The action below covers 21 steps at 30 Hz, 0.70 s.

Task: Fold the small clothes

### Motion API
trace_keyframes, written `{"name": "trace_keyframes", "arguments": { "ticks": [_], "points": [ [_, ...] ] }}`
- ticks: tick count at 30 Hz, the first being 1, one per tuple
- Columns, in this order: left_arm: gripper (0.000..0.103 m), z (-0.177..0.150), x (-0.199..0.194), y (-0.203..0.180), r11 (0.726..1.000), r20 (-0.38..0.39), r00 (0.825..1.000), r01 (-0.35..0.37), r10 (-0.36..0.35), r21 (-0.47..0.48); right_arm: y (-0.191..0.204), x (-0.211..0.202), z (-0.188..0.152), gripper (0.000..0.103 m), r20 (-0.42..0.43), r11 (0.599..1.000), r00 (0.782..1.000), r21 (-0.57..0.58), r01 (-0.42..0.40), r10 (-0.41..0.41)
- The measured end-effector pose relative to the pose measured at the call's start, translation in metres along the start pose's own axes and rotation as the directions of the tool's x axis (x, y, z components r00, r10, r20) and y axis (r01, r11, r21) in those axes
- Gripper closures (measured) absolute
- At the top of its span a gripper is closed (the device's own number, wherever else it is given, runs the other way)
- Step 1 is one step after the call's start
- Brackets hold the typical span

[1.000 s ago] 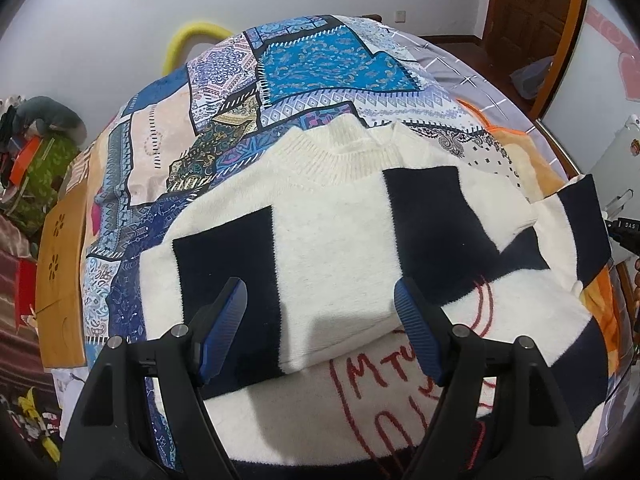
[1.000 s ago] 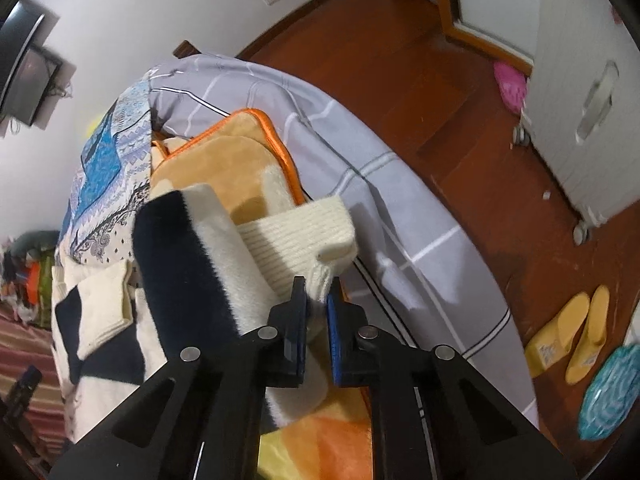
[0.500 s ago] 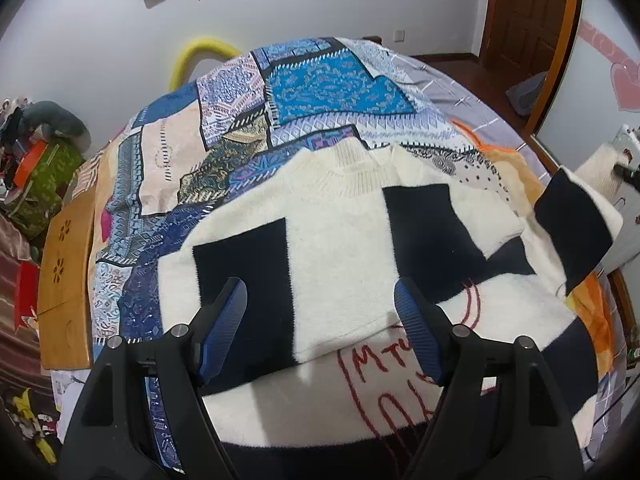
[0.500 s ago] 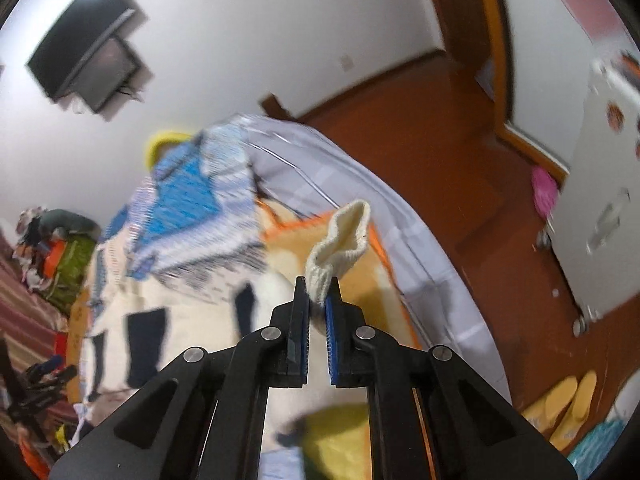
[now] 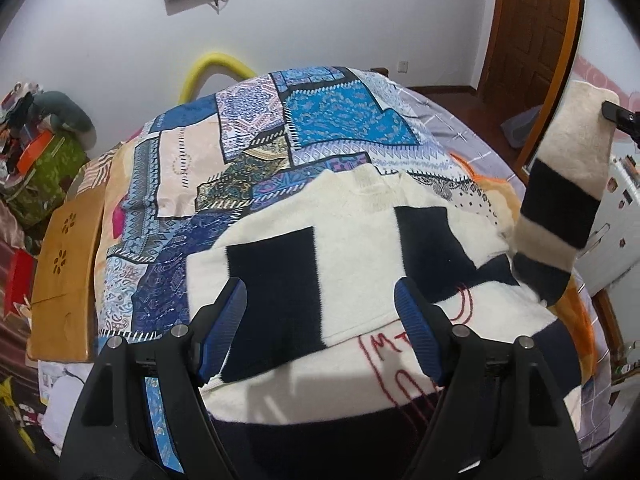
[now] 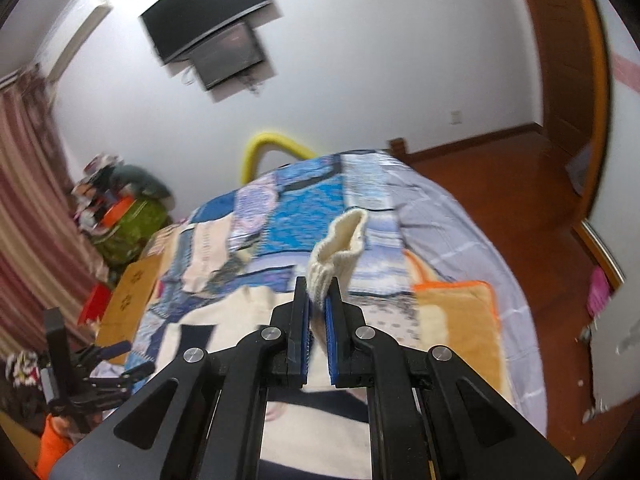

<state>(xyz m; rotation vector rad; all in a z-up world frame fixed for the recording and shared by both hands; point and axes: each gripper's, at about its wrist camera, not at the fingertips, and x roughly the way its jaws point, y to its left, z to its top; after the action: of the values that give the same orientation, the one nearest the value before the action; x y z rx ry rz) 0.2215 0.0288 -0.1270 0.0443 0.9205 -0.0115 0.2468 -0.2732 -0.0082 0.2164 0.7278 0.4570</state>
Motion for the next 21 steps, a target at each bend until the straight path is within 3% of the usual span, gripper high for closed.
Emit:
{"name": "trace_keyframes", "arguments": {
  "ticks": [9, 21],
  "points": [
    [0.027, -0.014, -0.017, 0.047, 0.998, 0.039, 0.999, 0.008, -0.006, -0.063, 0.078, 0.038, 0.01, 0.097, -0.022, 0.994, 0.997, -0.078, -0.073, 0.071],
    [0.026, -0.034, -0.03, 0.108, 0.989, 0.074, 0.997, 0.003, 0.008, -0.149, 0.157, 0.053, 0.04, 0.097, 0.029, 0.981, 0.992, -0.158, -0.114, 0.12]
  ]
}}
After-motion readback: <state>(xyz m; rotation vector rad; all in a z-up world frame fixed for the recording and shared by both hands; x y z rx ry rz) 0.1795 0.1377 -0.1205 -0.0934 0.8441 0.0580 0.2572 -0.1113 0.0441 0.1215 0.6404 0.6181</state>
